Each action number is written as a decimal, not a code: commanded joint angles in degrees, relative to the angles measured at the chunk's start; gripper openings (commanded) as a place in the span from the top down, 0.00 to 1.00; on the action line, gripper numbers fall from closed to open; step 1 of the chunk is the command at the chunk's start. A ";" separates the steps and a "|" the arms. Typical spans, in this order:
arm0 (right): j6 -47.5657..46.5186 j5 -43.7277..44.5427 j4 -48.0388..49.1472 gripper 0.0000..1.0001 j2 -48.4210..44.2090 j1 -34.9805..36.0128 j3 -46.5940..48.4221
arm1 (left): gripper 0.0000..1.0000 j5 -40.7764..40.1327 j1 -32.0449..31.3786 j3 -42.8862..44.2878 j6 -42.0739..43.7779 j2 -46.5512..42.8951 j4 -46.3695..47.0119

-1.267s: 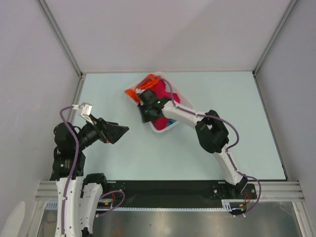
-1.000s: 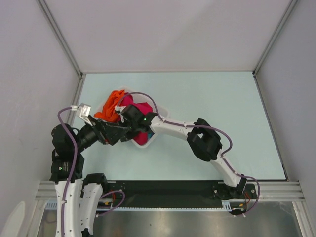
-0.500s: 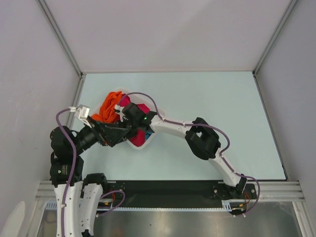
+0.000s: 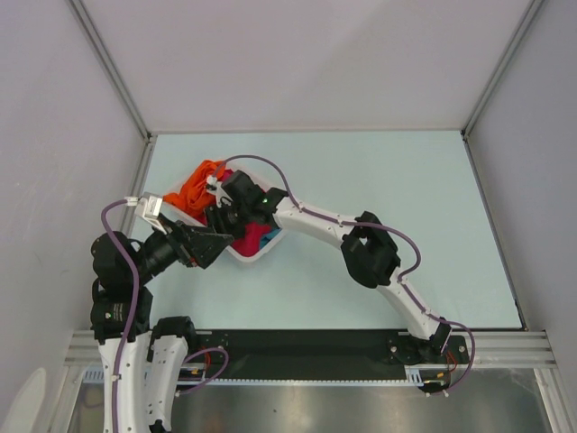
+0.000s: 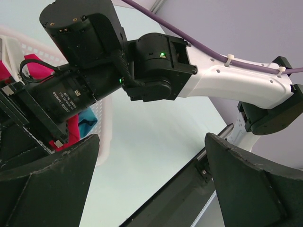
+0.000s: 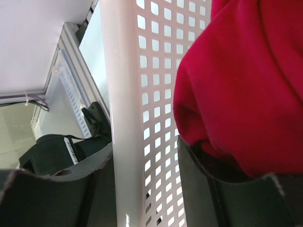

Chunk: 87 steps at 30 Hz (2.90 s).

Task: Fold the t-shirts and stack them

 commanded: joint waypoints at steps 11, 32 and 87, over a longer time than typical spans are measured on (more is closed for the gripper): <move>6.78 -0.59 -1.72 0.56 -0.90 -4.23 -8.21 | 0.00 -1.82 0.52 3.32 1.46 -0.45 -1.60; 3.97 12.07 -14.72 0.39 1.73 -6.61 3.90 | 0.00 -2.08 0.52 2.88 1.99 -0.45 -1.87; -1.65 17.78 -13.77 1.00 -9.33 -14.96 -9.27 | 0.00 -2.44 0.52 -0.55 2.34 0.08 0.16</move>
